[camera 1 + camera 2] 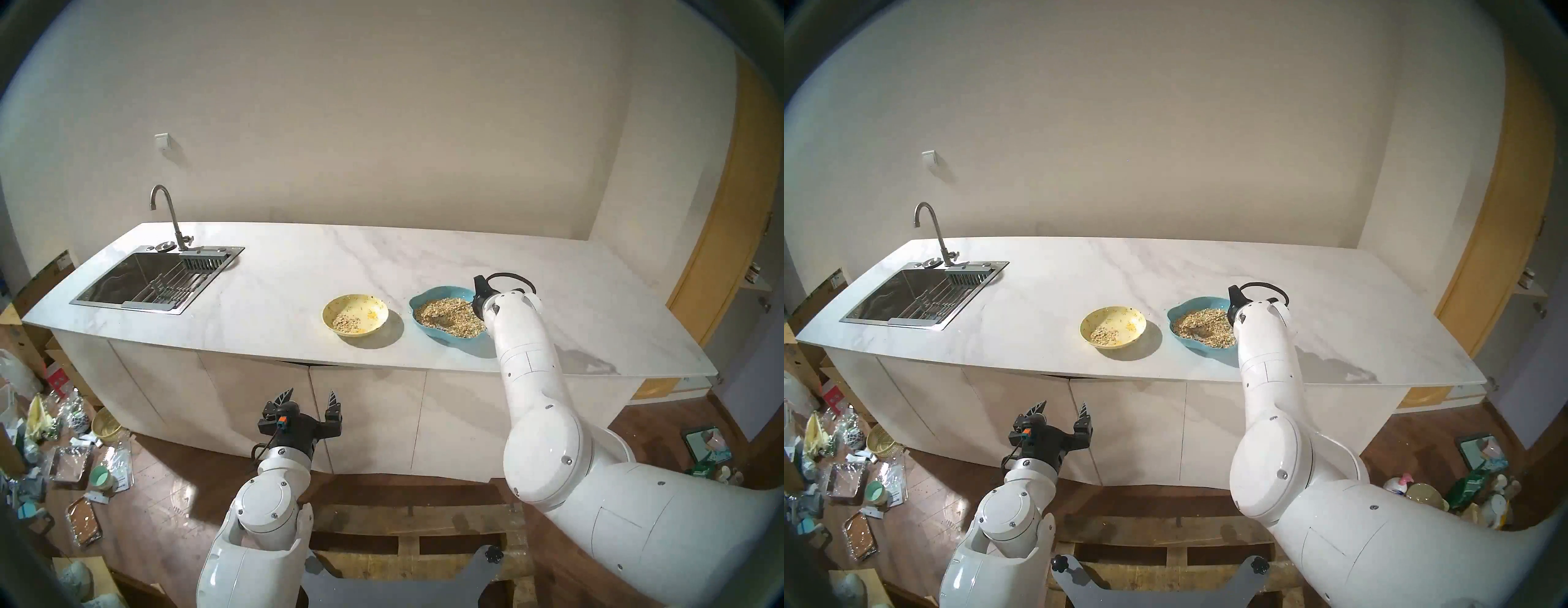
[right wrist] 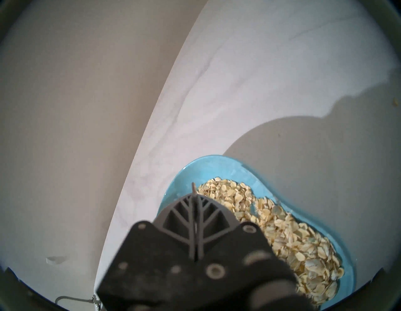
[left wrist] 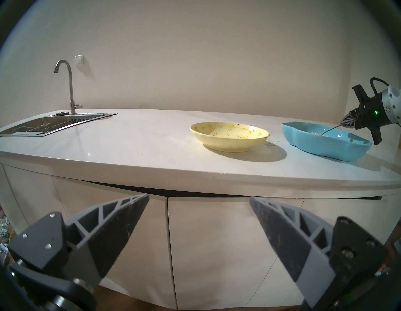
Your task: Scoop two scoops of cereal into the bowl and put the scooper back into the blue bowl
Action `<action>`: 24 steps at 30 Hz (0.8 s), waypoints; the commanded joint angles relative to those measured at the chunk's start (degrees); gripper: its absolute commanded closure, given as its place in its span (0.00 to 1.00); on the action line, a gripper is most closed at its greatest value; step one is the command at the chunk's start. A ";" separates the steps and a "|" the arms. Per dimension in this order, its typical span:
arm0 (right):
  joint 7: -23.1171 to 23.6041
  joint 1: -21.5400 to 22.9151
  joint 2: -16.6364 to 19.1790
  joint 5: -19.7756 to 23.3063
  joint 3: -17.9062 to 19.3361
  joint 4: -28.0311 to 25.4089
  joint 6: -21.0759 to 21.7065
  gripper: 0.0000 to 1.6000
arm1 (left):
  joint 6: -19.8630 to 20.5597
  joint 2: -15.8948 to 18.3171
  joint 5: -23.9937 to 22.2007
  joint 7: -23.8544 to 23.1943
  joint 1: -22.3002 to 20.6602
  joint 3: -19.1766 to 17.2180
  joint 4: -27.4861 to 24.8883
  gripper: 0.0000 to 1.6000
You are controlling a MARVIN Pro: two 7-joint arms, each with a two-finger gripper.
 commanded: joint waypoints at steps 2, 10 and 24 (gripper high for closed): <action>0.50 2.27 0.09 0.95 0.59 -0.82 0.07 1.00 | -0.34 0.00 -0.11 -0.23 -0.29 0.15 -1.49 0.00; 0.92 2.63 -0.08 1.45 1.21 -1.19 0.69 1.00 | -0.34 0.00 -0.10 -0.22 -0.30 0.15 -1.47 0.00; 0.48 2.55 -2.16 2.06 0.72 -3.52 1.74 1.00 | -0.35 0.00 -0.10 -0.22 -0.31 0.15 -1.45 0.00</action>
